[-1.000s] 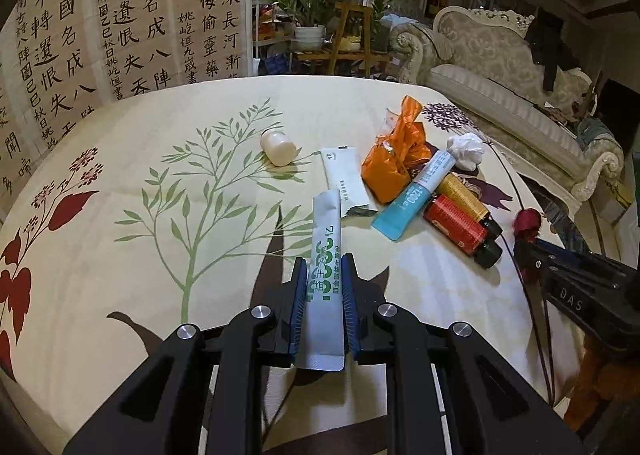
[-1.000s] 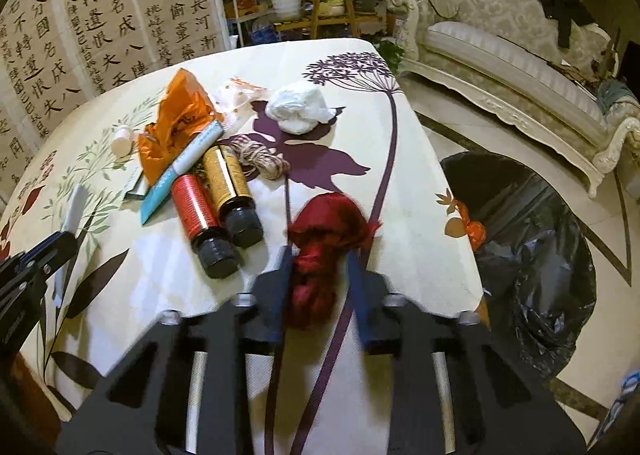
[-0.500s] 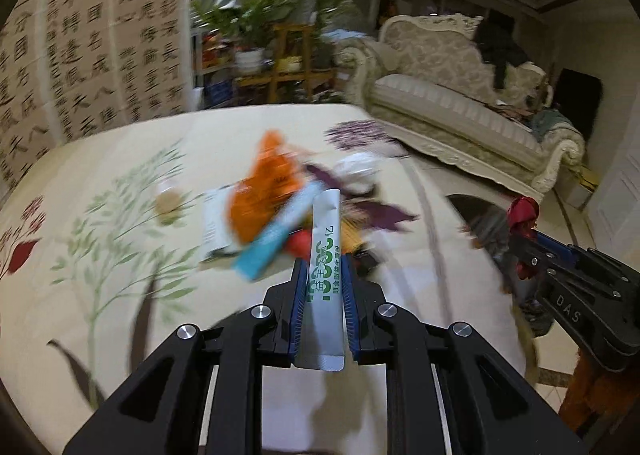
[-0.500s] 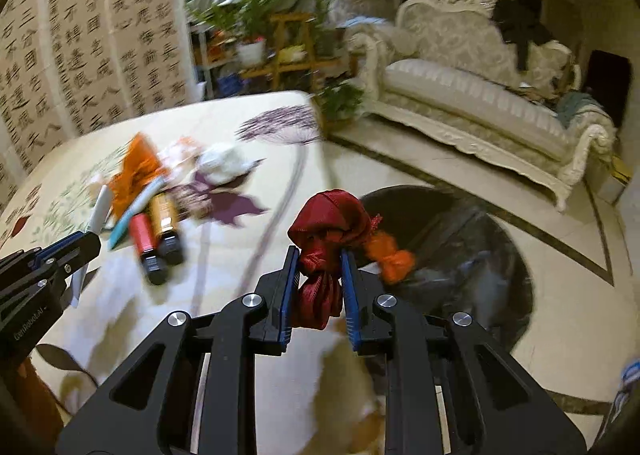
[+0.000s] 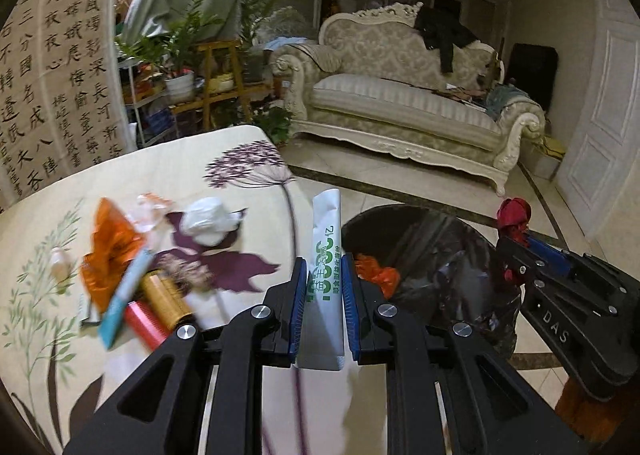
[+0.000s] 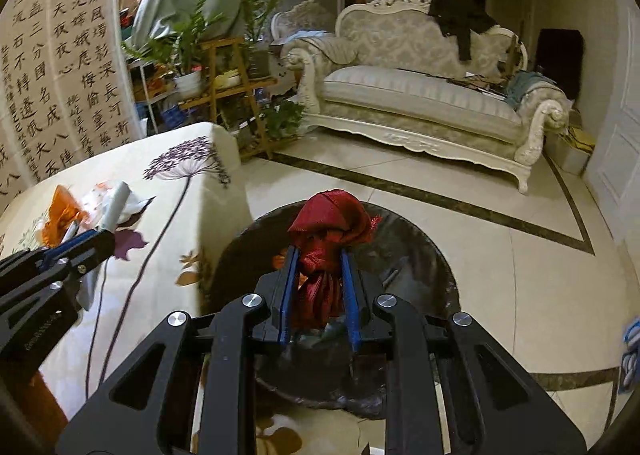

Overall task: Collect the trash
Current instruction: 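Move both grippers over the bin and release the tube and red cloth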

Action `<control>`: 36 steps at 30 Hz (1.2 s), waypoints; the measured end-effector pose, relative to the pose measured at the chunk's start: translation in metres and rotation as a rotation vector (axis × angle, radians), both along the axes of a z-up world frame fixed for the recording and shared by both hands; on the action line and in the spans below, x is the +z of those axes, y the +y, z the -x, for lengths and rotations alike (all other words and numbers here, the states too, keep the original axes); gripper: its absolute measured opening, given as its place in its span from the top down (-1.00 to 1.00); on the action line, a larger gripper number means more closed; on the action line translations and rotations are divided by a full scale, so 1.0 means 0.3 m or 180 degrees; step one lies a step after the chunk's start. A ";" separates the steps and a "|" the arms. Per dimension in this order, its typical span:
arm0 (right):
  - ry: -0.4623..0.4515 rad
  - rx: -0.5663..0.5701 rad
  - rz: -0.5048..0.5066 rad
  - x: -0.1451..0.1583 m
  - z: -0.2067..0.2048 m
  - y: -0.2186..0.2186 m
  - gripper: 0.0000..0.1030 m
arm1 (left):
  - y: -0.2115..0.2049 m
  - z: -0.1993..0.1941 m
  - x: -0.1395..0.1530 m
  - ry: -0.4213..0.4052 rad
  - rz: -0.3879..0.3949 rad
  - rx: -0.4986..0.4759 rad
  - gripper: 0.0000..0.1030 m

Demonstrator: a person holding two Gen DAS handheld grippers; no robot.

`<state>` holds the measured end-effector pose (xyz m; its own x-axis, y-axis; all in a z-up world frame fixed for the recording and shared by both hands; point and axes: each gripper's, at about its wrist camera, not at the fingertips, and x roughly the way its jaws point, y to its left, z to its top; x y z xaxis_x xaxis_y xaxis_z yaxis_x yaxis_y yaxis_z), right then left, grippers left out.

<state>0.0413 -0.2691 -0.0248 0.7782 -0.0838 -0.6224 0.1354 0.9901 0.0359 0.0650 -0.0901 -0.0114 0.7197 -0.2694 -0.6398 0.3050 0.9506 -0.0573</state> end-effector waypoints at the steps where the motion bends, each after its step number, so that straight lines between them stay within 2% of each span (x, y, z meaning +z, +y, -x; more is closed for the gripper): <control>1: -0.0005 -0.0013 -0.0012 -0.003 -0.008 -0.011 0.60 | -0.017 -0.011 -0.005 0.0005 -0.0012 -0.0015 0.64; 14: 0.0025 -0.0121 -0.0080 -0.057 -0.084 -0.103 0.57 | -0.177 -0.097 -0.063 0.0086 -0.0268 -0.0138 0.62; 15: 0.0030 -0.0128 -0.0077 -0.059 -0.087 -0.103 0.52 | -0.181 -0.103 -0.068 0.0104 -0.0274 -0.0138 0.57; 18: 0.0017 -0.0176 -0.0085 -0.060 -0.088 -0.117 0.26 | -0.186 -0.108 -0.080 0.0138 -0.0287 -0.0118 0.21; 19: 0.0011 -0.0189 -0.0088 -0.060 -0.088 -0.119 0.25 | -0.184 -0.108 -0.082 0.0138 -0.0278 -0.0104 0.15; 23: 0.0009 -0.0231 -0.0107 -0.060 -0.082 -0.130 0.25 | -0.183 -0.109 -0.090 0.0168 -0.0273 -0.0092 0.12; 25: 0.0014 -0.0245 -0.0111 -0.061 -0.080 -0.133 0.25 | -0.182 -0.113 -0.087 0.0169 -0.0265 -0.0084 0.00; 31: 0.0019 -0.0267 -0.0121 -0.062 -0.071 -0.140 0.22 | -0.184 -0.113 -0.080 0.0156 -0.0250 -0.0085 -0.13; 34: 0.0017 -0.0285 -0.0141 -0.059 -0.063 -0.140 0.07 | -0.181 -0.109 -0.074 0.0140 -0.0235 -0.0070 -0.26; 36: 0.0007 -0.0280 -0.0153 -0.053 -0.054 -0.128 0.05 | -0.173 -0.102 -0.064 0.0118 -0.0215 -0.0044 -0.33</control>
<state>0.0576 -0.3076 -0.0406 0.7678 -0.1218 -0.6290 0.2219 0.9715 0.0827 0.0955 -0.1418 -0.0305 0.6917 -0.2345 -0.6831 0.3169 0.9484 -0.0047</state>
